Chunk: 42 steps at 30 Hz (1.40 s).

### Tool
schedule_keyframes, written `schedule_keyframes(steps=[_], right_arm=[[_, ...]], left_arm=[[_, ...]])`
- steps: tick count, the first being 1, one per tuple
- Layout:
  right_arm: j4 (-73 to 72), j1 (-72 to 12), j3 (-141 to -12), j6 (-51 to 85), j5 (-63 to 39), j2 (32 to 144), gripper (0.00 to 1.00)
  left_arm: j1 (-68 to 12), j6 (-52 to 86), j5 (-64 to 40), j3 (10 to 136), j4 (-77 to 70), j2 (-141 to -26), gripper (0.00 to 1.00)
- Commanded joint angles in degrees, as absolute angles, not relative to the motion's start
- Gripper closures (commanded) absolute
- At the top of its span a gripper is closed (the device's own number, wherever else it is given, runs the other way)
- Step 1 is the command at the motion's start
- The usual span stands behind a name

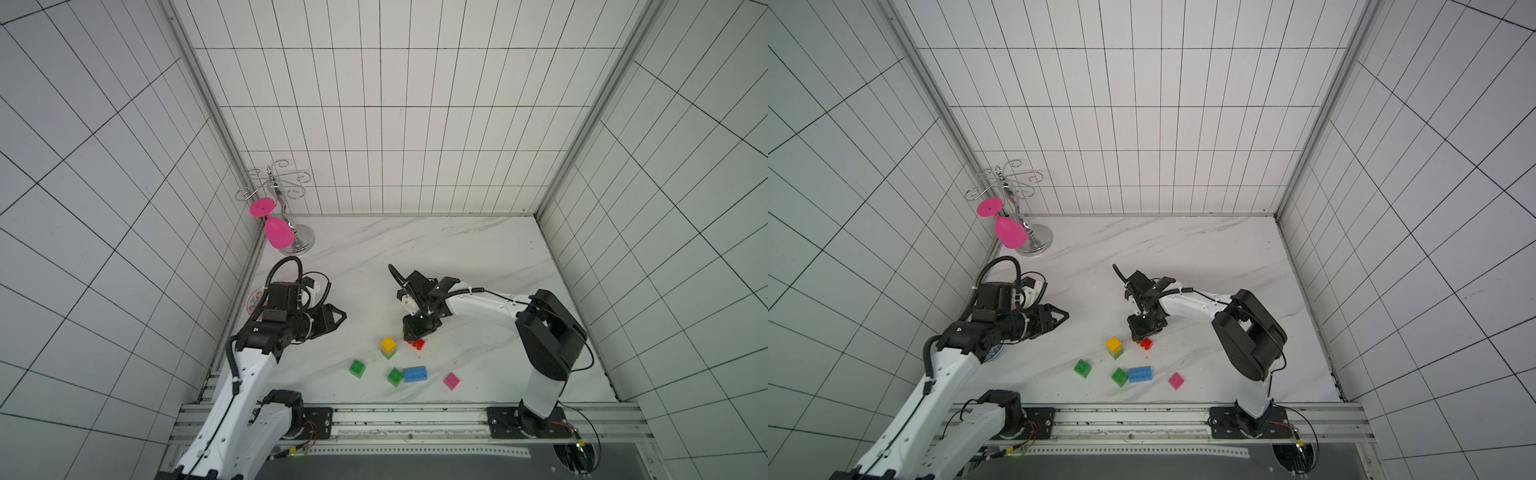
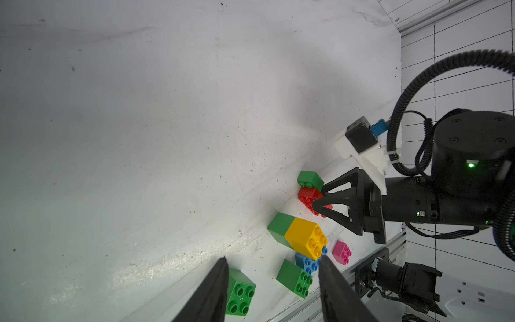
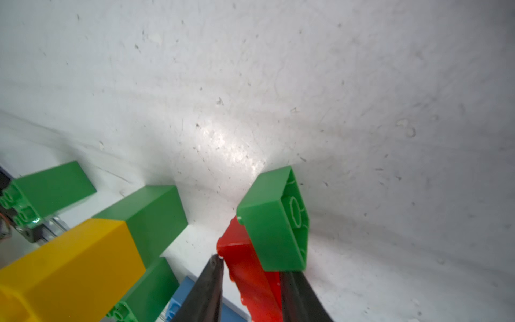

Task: Assemble the letter r with lego
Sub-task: Adjust the lego brick at the center of the board.

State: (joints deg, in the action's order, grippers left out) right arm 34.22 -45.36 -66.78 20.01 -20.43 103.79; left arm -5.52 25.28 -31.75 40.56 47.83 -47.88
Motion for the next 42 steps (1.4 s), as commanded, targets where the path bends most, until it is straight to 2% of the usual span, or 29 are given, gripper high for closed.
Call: schedule_keyframes(steps=[1,3,5,10,14,22,33,42], right_arm=[[24.6,-43.1,-63.3,33.9,-28.4,103.0,0.57],[19.7,-41.9,-61.2,38.1,-31.9,102.1,0.47],[20.8,-41.2,-61.5,37.5,-32.1,101.2,0.36],[36.0,-41.2,-68.0,24.5,-23.8,100.4,0.25],[44.4,-41.5,-72.1,14.8,-18.2,100.5,0.26],[53.2,-46.5,-77.9,1.5,-16.5,103.3,0.25],[55.4,-50.3,-82.2,-1.9,-5.7,108.9,0.22],[54.9,-50.5,-84.9,-2.5,-4.0,112.1,0.24]], left_arm=[[-5.3,24.0,-32.3,41.5,47.9,-47.9,0.47],[-5.2,23.8,-32.3,41.6,47.8,-48.1,0.47],[-5.2,23.6,-32.5,41.8,48.1,-48.2,0.47],[-5.3,23.5,-32.6,42.1,48.1,-48.5,0.47],[-5.3,23.5,-32.9,42.2,47.7,-48.8,0.47],[-5.3,23.4,-32.9,42.7,47.8,-49.3,0.47],[-5.4,22.9,-33.0,42.7,48.4,-49.1,0.47],[-5.3,22.8,-33.3,41.8,48.2,-48.5,0.47]])
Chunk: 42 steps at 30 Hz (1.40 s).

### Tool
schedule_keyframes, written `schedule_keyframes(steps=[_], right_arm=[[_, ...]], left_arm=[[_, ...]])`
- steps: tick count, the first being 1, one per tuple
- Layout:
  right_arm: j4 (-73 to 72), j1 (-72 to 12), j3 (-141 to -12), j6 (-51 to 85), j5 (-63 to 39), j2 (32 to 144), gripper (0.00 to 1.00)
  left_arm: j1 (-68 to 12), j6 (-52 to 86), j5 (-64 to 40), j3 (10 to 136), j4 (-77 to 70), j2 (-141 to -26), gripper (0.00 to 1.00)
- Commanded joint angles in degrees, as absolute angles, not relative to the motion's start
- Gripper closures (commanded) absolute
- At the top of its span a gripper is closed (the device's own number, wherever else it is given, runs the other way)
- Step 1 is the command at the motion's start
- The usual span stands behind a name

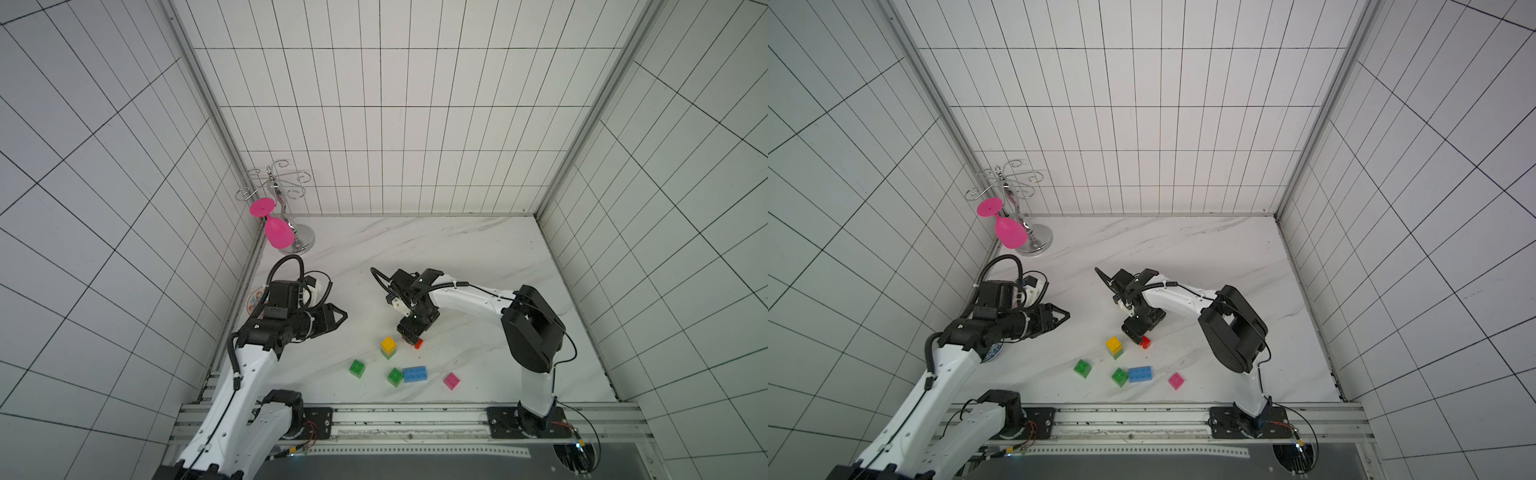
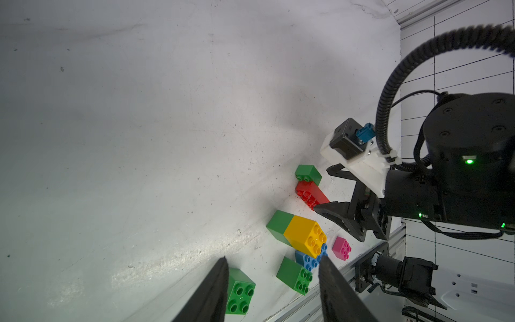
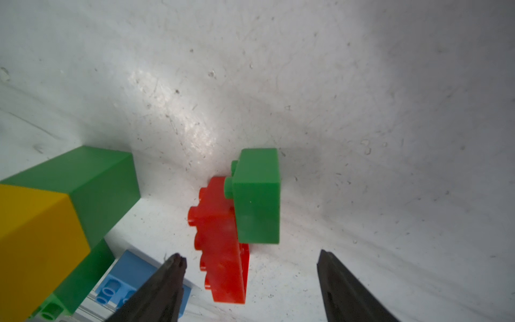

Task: Assemble the letter r with lego
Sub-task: Adjust the lego brick at the center of the board.

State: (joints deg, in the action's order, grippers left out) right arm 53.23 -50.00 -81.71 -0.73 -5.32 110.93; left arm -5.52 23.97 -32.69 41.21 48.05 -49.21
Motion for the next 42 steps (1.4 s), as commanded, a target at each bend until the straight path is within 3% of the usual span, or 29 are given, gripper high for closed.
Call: schedule_keyframes(steps=[1,17,26,32,42], right_arm=[[54.8,-50.6,-85.3,-2.7,-4.3,112.5,0.24],[55.0,-52.5,-88.8,-3.3,-5.4,117.6,0.35],[54.6,-52.5,-89.0,-2.5,-6.8,118.0,0.51],[49.6,-50.2,-85.8,2.0,-15.3,115.9,0.69],[23.1,-38.8,-70.5,17.8,-42.0,110.4,0.71]], left_arm=[[-5.4,22.8,-33.4,41.7,48.2,-48.5,0.47],[-5.3,22.8,-33.6,41.6,48.1,-48.6,0.47],[-5.3,22.8,-33.6,41.5,47.9,-48.6,0.47],[-5.4,22.7,-33.7,41.6,48.0,-48.7,0.47],[-5.3,22.7,-34.0,41.5,47.8,-49.0,0.50]])
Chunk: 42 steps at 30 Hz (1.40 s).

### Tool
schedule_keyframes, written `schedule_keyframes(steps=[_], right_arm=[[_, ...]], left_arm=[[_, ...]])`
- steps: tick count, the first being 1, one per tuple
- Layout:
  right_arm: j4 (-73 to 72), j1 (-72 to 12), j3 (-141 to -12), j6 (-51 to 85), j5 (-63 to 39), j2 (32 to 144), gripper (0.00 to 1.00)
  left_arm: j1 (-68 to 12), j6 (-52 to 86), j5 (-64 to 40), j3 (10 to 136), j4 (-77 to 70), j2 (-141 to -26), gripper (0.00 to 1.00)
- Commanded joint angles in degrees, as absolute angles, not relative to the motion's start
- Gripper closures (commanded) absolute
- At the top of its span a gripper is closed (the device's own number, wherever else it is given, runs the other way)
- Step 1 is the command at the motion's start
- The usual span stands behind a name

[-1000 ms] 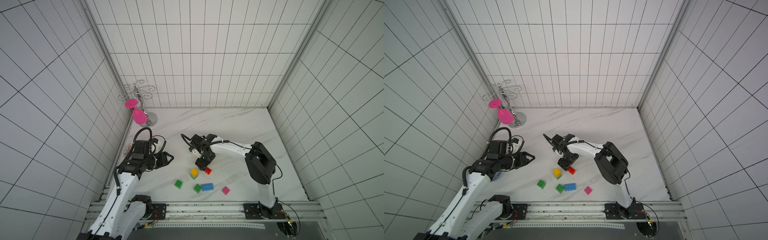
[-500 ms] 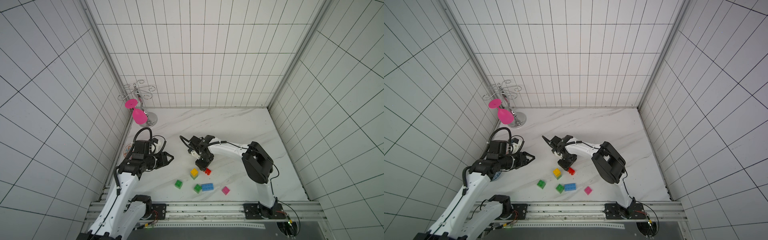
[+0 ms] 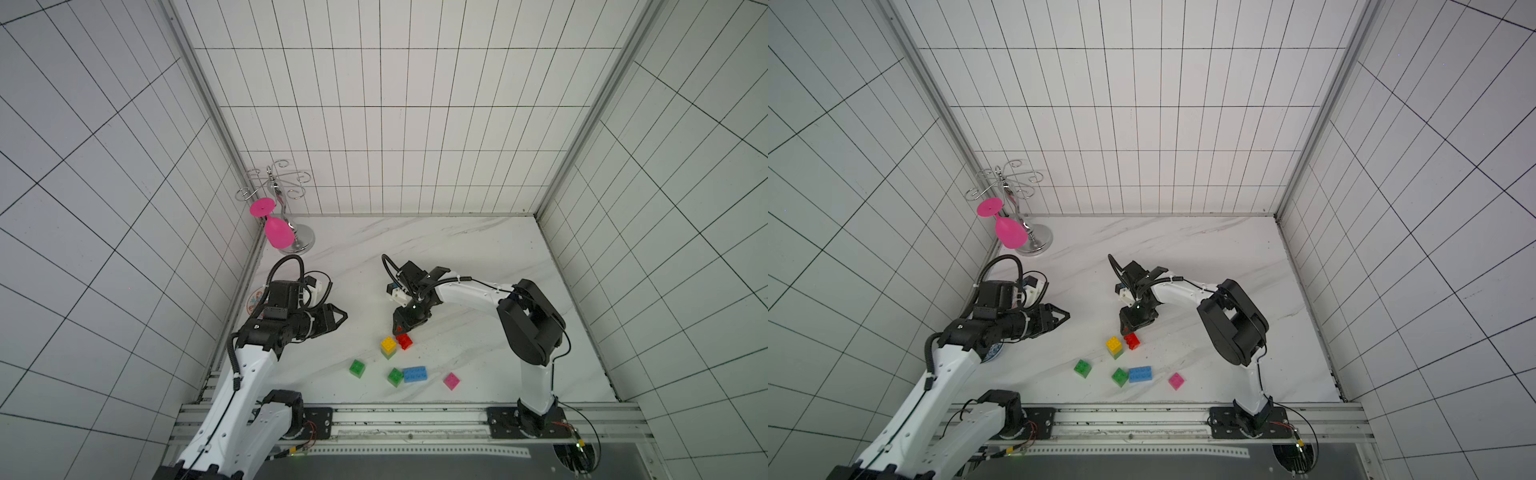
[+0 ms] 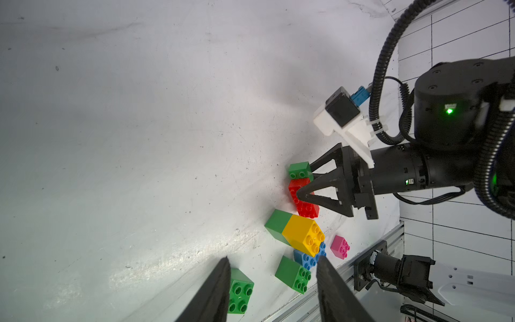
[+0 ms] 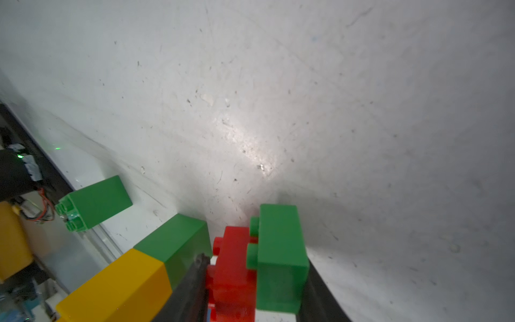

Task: Assemble the letter r with lego
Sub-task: Adjust the lego brick at the center of the board.

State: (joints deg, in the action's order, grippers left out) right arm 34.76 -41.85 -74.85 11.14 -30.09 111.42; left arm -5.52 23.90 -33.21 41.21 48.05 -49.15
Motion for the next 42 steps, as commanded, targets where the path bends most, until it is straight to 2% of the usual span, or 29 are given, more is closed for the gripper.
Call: schedule_keyframes(steps=[1,5,7,9,11,13,18,26,30,33,35,42], right_arm=[[19.4,-37.5,-68.9,19.7,-44.6,110.8,0.71],[-3.2,-32.2,-61.9,32.6,-56.6,114.8,0.69],[-14.4,-30.3,-59.5,39.2,-59.8,117.3,0.60],[-16.5,-29.2,-59.3,40.3,-59.7,118.5,0.45],[-7.4,-28.8,-61.4,33.8,-56.8,117.9,0.35],[6.4,-28.8,-65.3,24.9,-51.0,117.0,0.29],[27.2,-28.7,-72.0,13.0,-35.0,115.5,0.20],[36.4,-27.5,-74.1,10.5,-25.0,111.5,0.19],[43.4,-29.7,-81.1,10.8,-22.5,110.2,0.17],[49.1,-33.4,-87.3,9.8,-18.7,112.3,0.09],[51.9,-35.6,-91.3,9.6,-17.4,114.5,0.08],[55.2,-41.5,-101.3,11.3,-12.9,122.4,0.10]], left_arm=[[-5.3,22.7,-34.1,41.5,47.8,-48.9,0.50],[-5.3,22.7,-34.6,41.8,47.8,-49.3,0.51],[-5.3,22.5,-35.0,42.0,47.8,-49.6,0.51],[-5.3,22.4,-35.1,42.4,48.0,-50.1,0.51],[-5.3,22.1,-35.2,42.7,48.1,-50.6,0.51],[-5.4,22.0,-35.2,42.8,48.2,-51.2,0.51],[-5.3,21.9,-35.1,43.0,47.5,-52.5,0.50],[-5.3,21.5,-35.2,43.5,47.4,-54.5,0.50],[-5.3,21.4,-35.0,43.8,47.4,-54.5,0.50],[-5.4,21.2,-35.0,43.8,47.4,-54.4,0.50],[-5.3,21.0,-34.9,43.8,47.4,-54.3,0.48],[-5.3,20.7,-34.4,43.4,47.9,-53.3,0.41]])
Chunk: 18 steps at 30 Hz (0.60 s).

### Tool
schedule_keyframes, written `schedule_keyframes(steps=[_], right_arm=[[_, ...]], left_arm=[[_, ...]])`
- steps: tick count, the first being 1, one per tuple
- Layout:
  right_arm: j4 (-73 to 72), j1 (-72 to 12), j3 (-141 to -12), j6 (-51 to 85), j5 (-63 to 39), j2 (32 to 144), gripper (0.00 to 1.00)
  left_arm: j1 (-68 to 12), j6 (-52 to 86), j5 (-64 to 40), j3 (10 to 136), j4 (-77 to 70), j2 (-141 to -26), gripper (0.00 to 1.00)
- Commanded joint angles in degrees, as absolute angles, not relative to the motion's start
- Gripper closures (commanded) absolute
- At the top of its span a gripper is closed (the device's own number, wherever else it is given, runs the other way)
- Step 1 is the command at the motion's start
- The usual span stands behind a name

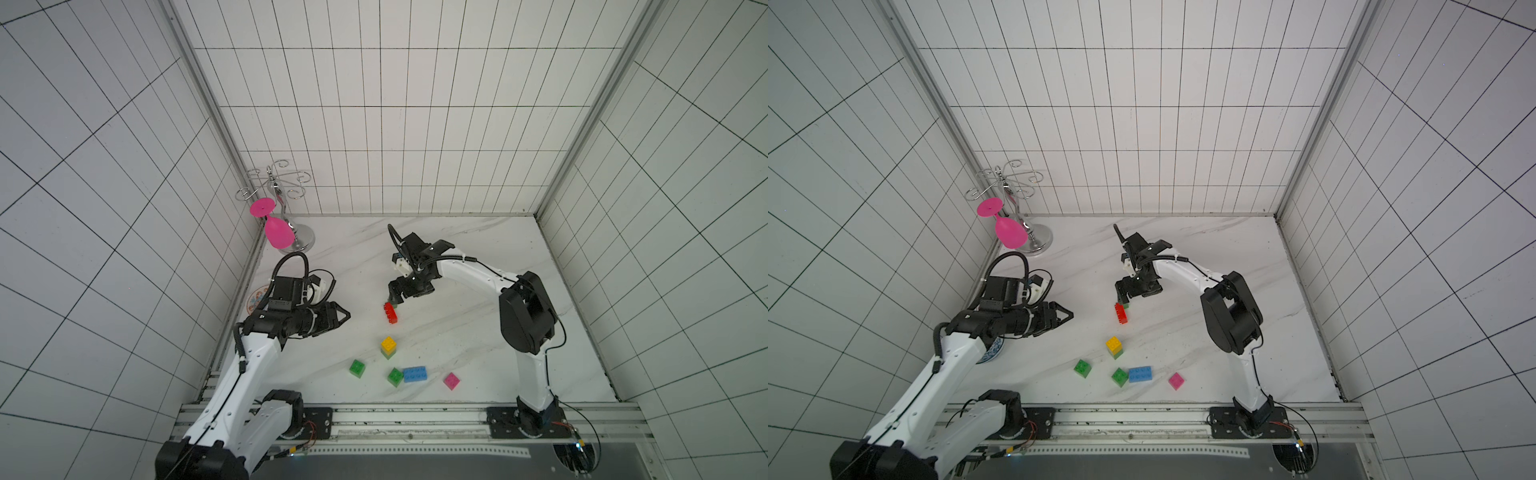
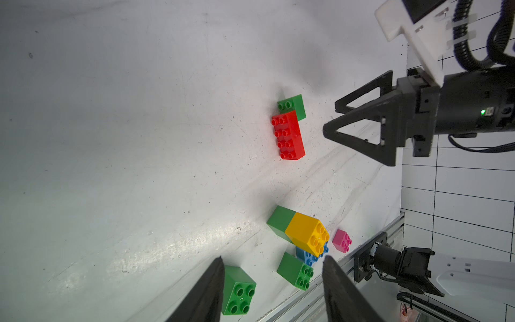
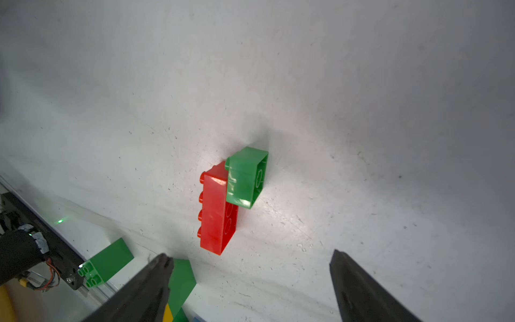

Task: Assemble the letter r with lego
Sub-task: Adjust the lego brick at the center of the board.

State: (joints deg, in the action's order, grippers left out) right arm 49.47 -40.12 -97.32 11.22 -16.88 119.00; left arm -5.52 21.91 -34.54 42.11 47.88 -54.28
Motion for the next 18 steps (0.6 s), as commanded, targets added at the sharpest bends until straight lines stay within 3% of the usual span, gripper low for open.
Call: schedule_keyframes(steps=[1,10,18], right_arm=[[55.5,-42.1,-103.0,11.7,-12.7,123.4,0.10],[58.3,-45.4,-112.0,14.3,-7.5,130.8,0.13],[57.9,-46.3,-113.4,13.9,-7.2,133.9,0.28]], left_arm=[[-5.3,20.6,-34.2,43.3,48.0,-53.1,0.41],[-5.3,20.2,-34.0,43.3,48.2,-53.1,0.40],[-5.3,20.1,-34.0,43.3,48.2,-53.1,0.36]])
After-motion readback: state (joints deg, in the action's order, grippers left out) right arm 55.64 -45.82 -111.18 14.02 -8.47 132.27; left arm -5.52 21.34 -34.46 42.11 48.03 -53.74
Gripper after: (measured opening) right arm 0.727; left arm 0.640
